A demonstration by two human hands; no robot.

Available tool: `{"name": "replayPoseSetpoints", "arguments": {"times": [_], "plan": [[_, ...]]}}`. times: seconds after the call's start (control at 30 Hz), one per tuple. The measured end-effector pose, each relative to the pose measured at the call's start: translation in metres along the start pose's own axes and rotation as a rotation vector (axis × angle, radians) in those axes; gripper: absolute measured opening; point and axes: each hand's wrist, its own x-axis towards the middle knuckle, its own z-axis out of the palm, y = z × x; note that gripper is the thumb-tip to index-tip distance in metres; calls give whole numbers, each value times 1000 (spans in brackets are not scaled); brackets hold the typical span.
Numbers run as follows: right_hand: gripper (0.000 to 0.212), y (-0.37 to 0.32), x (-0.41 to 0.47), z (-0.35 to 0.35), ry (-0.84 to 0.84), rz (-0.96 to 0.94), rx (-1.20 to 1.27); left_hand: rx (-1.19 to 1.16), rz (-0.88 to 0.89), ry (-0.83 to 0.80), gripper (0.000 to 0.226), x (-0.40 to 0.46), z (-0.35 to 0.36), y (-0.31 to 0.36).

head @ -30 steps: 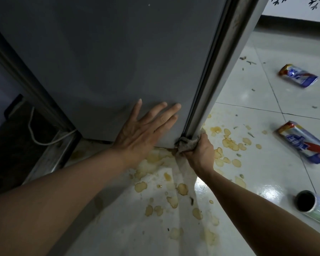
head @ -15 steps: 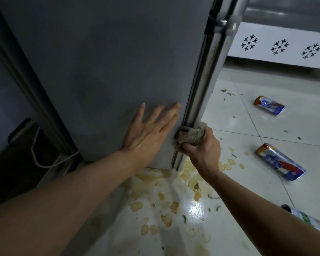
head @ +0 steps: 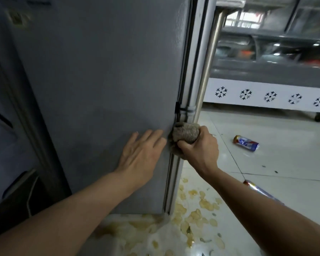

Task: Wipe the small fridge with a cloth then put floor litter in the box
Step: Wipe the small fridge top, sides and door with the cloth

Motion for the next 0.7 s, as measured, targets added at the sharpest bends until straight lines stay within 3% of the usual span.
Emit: {"name": "replayPoseSetpoints", "arguments": {"times": [0.13,0.3,0.7], "plan": [[46,-22,17,-15,10,5,-13,0,-34,113,72,30,-38,-2],[46,-41,32,-32,-16,-17,-14,49,-48,34,86,48,-59,-9],[51,-68,49,-45,-105,68,-140,59,17,131,79,69,-97,-30]]}}
